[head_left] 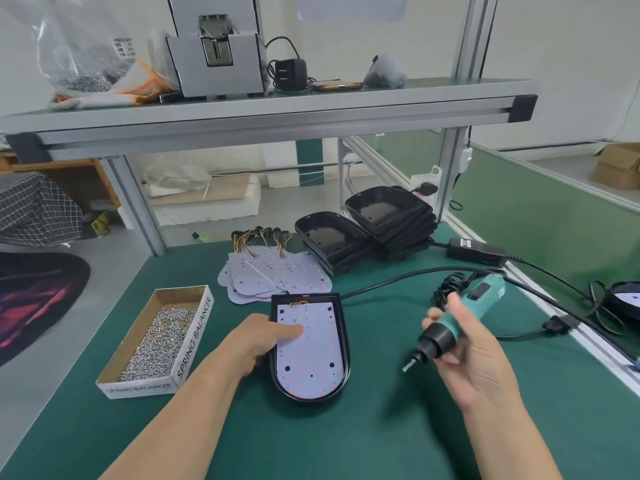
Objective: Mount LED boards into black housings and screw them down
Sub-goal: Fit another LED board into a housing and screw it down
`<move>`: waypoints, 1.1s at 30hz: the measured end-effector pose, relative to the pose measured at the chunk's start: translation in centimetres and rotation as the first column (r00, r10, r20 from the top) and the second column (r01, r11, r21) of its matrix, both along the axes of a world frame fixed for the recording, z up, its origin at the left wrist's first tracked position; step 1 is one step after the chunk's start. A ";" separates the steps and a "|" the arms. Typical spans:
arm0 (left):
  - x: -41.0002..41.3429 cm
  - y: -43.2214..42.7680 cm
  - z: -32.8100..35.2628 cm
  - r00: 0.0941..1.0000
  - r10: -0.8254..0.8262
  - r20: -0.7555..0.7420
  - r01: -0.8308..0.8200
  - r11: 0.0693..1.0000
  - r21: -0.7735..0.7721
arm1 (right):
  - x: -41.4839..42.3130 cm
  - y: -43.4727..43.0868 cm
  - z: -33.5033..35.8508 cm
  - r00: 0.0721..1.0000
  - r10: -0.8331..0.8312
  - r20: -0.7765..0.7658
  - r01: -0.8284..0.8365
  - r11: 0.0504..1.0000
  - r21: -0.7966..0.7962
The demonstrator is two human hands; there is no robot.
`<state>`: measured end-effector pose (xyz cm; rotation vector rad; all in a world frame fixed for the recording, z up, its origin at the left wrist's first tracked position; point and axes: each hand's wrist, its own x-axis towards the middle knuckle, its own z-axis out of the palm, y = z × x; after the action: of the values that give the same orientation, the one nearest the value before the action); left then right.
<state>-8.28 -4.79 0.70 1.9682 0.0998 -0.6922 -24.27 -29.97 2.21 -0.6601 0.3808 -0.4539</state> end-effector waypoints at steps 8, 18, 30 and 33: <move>0.1 0.1 0.2 0.999 -0.042 0.000 0.042 0.999 0.028 | 1.8 0.3 -0.4 0.964 0.095 0.249 -0.136 0.979 0.153; 0.5 -0.6 0.0 0.990 0.105 0.095 -0.106 0.994 0.003 | 2.3 2.6 2.0 0.984 0.099 0.148 -0.121 0.981 0.150; -0.4 0.4 0.6 1.000 -0.001 0.014 0.000 0.998 0.070 | 3.9 2.7 4.2 0.751 0.328 0.574 -0.551 0.790 0.269; -0.3 0.7 1.2 0.995 0.008 0.103 -0.025 0.986 0.163 | 6.2 3.0 3.9 0.928 0.198 0.315 -0.302 0.895 0.329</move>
<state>-8.57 -4.10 1.90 2.1542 0.1137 -0.5867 -18.11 -26.99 6.11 -0.2621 0.1063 -0.2080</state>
